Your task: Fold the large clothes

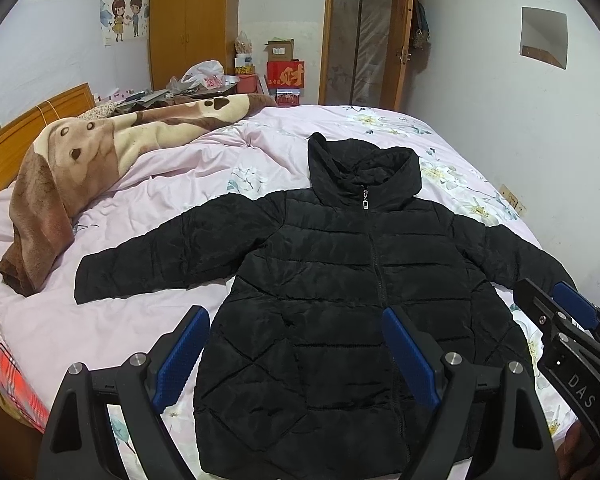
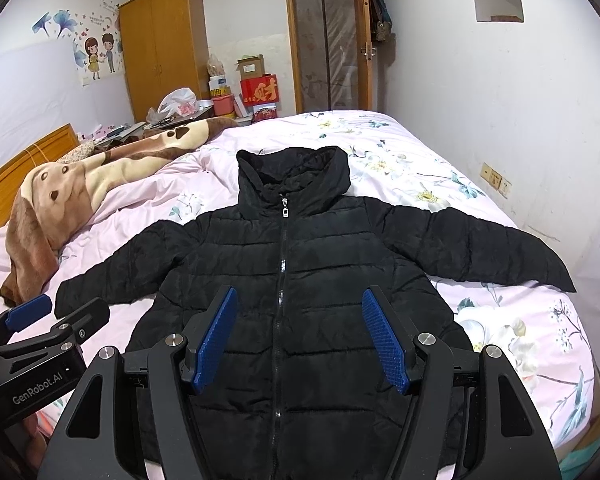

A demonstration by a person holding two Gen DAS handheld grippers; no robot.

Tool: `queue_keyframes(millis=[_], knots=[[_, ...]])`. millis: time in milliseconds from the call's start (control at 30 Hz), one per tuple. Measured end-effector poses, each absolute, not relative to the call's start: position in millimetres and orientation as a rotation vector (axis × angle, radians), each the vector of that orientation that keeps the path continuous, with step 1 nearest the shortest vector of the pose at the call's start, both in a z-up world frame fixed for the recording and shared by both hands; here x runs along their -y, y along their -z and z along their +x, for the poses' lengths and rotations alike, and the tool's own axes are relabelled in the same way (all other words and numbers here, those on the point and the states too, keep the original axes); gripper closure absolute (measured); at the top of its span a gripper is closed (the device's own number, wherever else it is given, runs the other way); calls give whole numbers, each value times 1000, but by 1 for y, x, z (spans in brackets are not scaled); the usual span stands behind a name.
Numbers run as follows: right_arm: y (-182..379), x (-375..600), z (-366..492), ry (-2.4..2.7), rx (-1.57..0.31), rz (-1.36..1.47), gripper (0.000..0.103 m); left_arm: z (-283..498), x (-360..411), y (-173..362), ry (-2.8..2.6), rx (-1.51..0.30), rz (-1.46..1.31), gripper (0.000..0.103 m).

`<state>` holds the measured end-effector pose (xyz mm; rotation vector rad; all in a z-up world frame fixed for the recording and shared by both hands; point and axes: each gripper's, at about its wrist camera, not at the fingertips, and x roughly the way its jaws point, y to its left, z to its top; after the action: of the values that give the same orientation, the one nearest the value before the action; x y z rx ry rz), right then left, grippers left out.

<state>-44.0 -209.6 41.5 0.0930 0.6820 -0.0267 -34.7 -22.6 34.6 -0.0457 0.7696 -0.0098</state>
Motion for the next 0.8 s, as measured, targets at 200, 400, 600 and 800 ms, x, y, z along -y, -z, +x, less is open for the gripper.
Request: queue_keyframes(millis=[200,400,600,800], knots=[[-41,210,-44,25,-682,92,38,-35,22,-33,11,-773,-48,15],[-39,210,-44,28,-691,86,38,-32,20,-29,6,-780,-52,15],[-28,205,-30,7,-698,70,38,-20,3,-17,21,-794,-81,15],[-15,181,-1,-96,-677,32,30,13,-68,20,-12,-881,-231,15]])
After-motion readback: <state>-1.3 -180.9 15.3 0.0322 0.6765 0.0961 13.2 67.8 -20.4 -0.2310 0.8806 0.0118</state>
